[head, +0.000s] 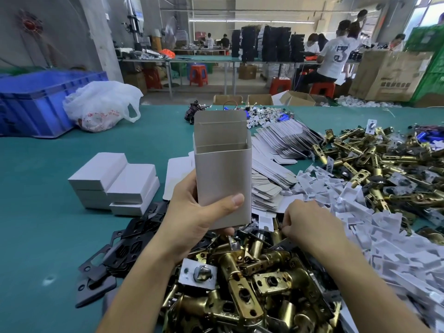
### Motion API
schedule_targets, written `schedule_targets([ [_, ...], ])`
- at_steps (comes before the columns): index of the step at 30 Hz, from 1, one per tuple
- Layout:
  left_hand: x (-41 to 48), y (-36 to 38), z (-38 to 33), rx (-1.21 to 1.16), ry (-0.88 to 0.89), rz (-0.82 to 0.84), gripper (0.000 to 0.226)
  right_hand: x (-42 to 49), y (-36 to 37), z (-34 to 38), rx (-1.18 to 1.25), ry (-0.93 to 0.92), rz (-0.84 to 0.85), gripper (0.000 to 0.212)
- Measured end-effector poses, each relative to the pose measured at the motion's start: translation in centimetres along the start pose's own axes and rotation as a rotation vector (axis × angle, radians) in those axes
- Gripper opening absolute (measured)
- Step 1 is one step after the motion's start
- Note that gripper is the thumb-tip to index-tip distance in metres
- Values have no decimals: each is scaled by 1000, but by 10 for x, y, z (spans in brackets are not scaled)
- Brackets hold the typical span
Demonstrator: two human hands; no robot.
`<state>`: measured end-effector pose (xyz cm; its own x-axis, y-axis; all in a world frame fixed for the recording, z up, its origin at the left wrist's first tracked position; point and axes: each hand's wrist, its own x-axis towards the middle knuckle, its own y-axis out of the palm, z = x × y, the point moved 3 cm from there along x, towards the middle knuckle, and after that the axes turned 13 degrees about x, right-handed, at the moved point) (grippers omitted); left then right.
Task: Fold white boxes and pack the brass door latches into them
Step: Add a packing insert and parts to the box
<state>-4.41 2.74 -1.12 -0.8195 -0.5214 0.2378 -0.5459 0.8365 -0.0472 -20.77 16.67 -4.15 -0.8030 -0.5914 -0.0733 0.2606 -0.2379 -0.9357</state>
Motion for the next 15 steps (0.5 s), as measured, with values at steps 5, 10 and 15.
schedule_targets([
  [5, 0, -1, 1, 14, -8, 15, 42, -4, -13, -3, 182, -42, 25, 12],
  [10, 0, 0, 3, 42, -29, 20, 46, -16, -50, -3, 509, -100, -29, 14],
  [15, -2, 2, -1, 76, -9, 55, 43, -28, -69, 5, 1007, -164, -104, 10],
])
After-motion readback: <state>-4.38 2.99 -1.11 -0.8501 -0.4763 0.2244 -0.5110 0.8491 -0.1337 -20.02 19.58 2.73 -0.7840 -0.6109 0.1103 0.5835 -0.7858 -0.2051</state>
